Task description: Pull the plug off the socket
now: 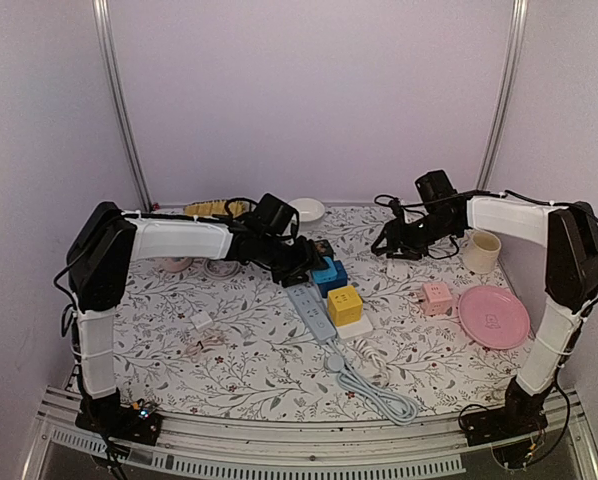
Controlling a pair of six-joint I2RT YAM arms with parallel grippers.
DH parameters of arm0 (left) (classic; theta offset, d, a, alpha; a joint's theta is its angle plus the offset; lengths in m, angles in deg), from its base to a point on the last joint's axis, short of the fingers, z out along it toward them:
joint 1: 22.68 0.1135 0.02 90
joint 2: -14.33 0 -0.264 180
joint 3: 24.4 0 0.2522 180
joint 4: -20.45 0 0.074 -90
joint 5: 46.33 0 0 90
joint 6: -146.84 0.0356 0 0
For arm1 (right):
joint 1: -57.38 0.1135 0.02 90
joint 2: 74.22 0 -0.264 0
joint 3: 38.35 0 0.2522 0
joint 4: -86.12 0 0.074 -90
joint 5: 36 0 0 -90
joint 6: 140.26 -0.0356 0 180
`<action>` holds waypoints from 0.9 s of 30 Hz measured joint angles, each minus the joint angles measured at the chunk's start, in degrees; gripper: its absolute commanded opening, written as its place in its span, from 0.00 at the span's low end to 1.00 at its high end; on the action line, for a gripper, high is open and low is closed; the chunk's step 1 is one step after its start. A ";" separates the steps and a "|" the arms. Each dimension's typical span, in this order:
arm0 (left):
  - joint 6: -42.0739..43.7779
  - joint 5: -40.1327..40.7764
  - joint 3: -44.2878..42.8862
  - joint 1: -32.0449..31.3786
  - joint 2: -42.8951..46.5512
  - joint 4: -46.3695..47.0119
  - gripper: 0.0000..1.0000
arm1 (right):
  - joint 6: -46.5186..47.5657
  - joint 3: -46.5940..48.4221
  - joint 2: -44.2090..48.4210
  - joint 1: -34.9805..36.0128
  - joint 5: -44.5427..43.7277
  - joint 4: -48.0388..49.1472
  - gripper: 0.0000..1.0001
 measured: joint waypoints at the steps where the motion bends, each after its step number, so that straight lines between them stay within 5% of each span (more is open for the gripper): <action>1: -0.22 -0.15 0.00 0.02 -0.11 0.35 0.60 | -0.24 0.48 -0.17 1.07 1.05 0.09 0.56; 11: -2.69 -1.16 0.22 0.04 -0.24 3.56 0.42 | -1.81 6.71 -6.62 8.35 6.34 2.12 0.50; 27: -3.74 -1.05 0.66 -0.09 1.97 4.98 0.11 | -2.25 6.82 -8.94 10.71 1.99 1.70 0.39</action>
